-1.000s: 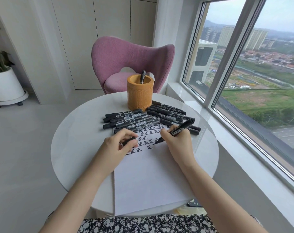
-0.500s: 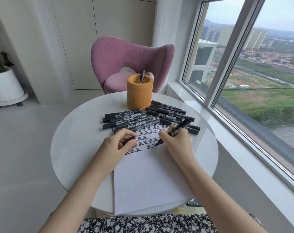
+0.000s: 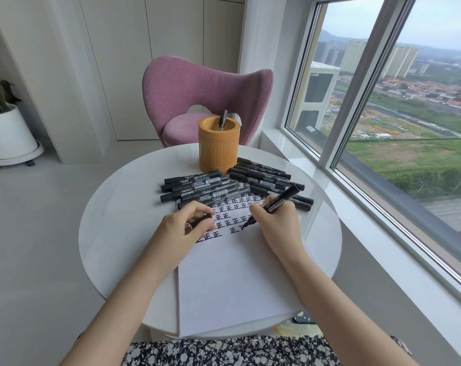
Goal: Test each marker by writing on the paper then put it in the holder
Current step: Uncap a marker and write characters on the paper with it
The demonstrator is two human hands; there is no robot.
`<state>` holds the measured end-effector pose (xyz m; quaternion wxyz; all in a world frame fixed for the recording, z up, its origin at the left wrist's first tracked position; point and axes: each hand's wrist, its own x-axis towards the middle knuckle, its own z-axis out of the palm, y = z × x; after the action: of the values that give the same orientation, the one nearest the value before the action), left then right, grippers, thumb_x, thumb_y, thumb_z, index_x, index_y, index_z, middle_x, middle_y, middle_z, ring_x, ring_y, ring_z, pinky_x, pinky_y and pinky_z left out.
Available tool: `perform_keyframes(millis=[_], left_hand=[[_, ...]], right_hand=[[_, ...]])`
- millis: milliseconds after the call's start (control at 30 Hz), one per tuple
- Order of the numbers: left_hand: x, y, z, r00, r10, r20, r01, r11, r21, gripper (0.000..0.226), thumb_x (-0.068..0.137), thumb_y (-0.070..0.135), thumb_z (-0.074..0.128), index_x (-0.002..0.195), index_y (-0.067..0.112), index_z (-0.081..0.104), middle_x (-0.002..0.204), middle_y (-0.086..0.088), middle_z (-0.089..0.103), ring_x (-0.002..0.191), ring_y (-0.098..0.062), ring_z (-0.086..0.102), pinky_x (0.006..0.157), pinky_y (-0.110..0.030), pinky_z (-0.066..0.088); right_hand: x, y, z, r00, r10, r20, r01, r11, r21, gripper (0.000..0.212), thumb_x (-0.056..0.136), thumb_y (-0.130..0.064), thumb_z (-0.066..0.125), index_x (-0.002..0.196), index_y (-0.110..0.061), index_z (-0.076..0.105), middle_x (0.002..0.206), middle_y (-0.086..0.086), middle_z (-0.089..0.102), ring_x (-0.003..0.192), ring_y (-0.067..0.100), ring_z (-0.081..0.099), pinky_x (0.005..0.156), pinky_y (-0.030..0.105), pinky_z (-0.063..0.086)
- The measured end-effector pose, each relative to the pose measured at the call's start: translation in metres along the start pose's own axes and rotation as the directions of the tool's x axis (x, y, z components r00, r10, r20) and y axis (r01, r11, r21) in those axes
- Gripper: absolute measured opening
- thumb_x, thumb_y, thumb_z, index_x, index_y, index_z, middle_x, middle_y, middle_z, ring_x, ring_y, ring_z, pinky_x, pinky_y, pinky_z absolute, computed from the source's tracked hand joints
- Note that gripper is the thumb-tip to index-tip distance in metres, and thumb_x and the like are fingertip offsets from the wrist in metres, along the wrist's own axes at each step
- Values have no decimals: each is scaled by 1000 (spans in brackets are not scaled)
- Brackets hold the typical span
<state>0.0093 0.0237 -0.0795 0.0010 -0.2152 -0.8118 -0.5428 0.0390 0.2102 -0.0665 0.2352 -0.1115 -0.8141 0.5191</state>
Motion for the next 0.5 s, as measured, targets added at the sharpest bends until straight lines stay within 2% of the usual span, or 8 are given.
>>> perform_keyframes(millis=[500], left_hand=[[1,-1,0,1000,0,-1,0,1000,-7,12,88,14,62,93,25,61,82,10,73,71,-15,67,76,-27,54]], right_hand=[[1,2,0,1000,8,13,-8,999,42,34,80,-8,59,57,-11,35,51,-3,26,54,12,21,50,28,16]])
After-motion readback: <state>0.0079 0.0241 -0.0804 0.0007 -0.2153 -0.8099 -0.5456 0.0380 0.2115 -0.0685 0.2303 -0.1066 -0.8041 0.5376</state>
